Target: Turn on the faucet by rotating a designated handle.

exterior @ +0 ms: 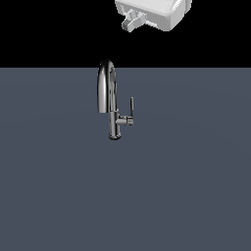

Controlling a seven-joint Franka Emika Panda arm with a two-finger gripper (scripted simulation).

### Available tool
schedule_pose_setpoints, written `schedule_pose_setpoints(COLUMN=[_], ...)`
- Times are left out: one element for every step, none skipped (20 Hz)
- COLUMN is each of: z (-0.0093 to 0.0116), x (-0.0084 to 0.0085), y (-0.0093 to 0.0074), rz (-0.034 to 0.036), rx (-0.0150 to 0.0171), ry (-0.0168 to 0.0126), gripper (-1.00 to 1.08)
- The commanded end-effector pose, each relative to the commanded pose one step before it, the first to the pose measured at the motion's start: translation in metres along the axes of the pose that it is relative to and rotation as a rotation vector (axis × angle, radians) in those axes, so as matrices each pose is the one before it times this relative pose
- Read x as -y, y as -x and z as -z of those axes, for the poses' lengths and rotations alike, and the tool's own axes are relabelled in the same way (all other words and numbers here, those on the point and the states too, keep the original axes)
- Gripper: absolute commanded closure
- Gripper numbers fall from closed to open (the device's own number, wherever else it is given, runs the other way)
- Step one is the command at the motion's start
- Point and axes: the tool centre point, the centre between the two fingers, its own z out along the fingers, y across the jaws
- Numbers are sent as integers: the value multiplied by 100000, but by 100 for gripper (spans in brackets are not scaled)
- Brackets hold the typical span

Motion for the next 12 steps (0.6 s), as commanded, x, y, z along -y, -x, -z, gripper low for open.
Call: schedule_pose_setpoints(z=[-208, -82, -83, -84, -86, -86, -88, -90, -92, -95, -98, -101], x=[135, 60, 60, 61, 63, 64, 65, 67, 68, 70, 72, 73], y=[-1875, -762, -774, -787, -800, -815, -830, -847, -866, -886, -905, -917], rz=[-4581, -1886, -1918, -1953, -1989, -2029, -2072, -2119, -2169, -2223, -2275, -2310], rx=[4289, 1734, 1763, 1793, 1824, 1859, 1895, 1935, 1977, 2022, 2064, 2089], ry=[-4607, -1872, -1903, -1937, -1971, -2010, -2051, -2095, -2143, -2194, -2243, -2274], gripper=[108, 108, 108, 108, 108, 108, 108, 108, 108, 108, 108, 108])
